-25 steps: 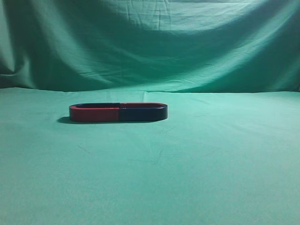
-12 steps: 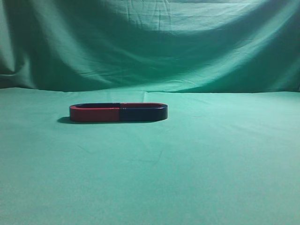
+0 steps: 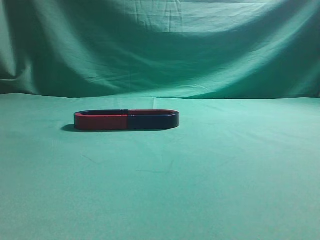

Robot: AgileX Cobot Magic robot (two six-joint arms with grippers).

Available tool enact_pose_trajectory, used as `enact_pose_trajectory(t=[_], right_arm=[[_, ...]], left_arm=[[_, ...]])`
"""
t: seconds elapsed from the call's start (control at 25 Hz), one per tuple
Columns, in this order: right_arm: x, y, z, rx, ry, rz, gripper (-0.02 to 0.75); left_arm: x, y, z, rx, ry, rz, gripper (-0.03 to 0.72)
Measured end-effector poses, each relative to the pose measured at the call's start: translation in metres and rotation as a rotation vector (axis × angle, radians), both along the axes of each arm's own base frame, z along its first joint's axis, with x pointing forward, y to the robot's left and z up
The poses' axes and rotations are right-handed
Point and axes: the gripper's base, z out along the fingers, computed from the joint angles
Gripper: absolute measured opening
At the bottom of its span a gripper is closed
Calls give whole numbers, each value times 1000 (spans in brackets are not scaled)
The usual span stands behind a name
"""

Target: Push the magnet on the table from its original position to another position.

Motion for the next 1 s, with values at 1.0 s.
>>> enact_pose_trajectory(t=[1.0], right_arm=[[-1,0,-5,12,52,-3,0]], left_arm=[[0,0,0,0,0,0,372]])
